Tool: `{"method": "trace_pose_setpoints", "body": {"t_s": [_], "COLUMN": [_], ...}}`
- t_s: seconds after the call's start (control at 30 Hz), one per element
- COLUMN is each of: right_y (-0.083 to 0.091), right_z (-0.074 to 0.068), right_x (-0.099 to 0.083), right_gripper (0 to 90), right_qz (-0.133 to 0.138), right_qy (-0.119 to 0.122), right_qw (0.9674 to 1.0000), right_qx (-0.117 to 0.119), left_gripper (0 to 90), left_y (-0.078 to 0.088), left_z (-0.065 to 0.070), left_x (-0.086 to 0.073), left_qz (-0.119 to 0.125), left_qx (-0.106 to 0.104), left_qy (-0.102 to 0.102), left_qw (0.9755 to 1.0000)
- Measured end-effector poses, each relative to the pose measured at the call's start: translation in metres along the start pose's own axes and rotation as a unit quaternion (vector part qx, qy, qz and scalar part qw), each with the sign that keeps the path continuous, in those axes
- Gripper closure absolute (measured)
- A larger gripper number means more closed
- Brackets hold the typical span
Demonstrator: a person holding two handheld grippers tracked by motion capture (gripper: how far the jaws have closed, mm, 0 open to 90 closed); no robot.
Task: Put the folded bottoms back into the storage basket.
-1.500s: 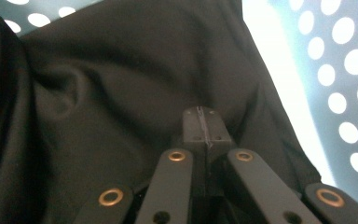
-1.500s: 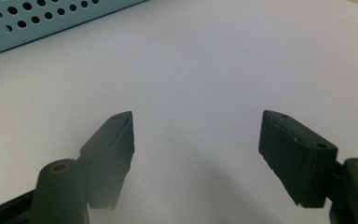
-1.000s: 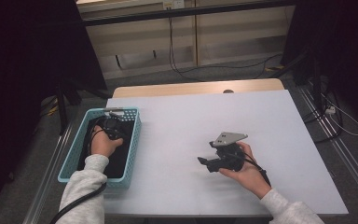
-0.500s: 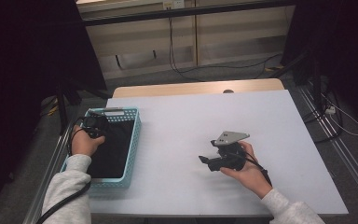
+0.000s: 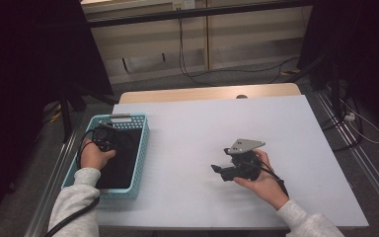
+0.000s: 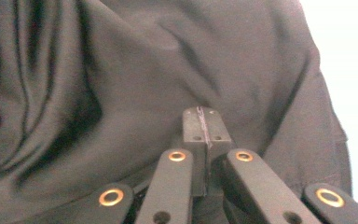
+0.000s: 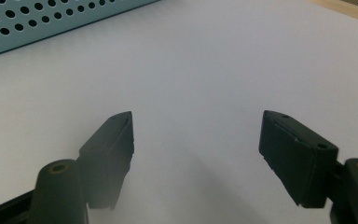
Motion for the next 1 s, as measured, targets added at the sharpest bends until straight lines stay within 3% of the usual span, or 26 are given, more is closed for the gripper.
{"method": "trace_pose_setpoints", "body": {"t_s": [0.07,0.17,0.23,0.33,0.63,0.7,1.0], "right_y": [0.0,0.0,0.002,0.005,0.025,0.029,0.045], "right_z": [-0.001,0.0,0.001,0.005,0.025,0.028,0.041], "right_x": [0.0,0.0,0.001,0.003,-0.001,-0.003,-0.013], "right_gripper": [25.5,25.3,25.2,25.2,25.1,25.1,24.9], "right_qz": [0.0,0.0,0.002,0.007,0.02,0.021,0.025], "right_qy": [0.002,0.0,-0.001,-0.003,-0.024,-0.025,-0.041], "right_qw": [1.0,1.0,1.0,1.0,0.9992,0.9991,0.9983], "right_qx": [0.0,-0.001,-0.002,-0.005,-0.024,-0.026,-0.033], "left_gripper": [90.0,84.0,78.8,75.2,63.0,60.2,41.3], "left_y": [0.001,0.008,0.014,0.024,0.036,0.039,0.046], "left_z": [0.0,-0.011,-0.01,-0.009,0.008,0.012,0.045], "left_x": [-0.001,0.004,0.007,0.015,0.03,0.035,0.053], "left_qz": [0.003,0.012,0.016,0.02,0.018,0.019,0.033], "left_qx": [-0.003,0.024,0.017,0.023,0.014,0.016,0.0], "left_qy": [0.004,-0.016,-0.003,-0.006,-0.004,-0.012,-0.026], "left_qw": [1.0,0.9995,0.9997,0.9995,0.9997,0.9996,0.9991]}}
Point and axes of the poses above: each handheld gripper's, and its own axes: y roughly backward along the jaws, x roughly out of its top, z roughly to its right, the point moved 10 cm from there along -y, roughly forward along the jaws
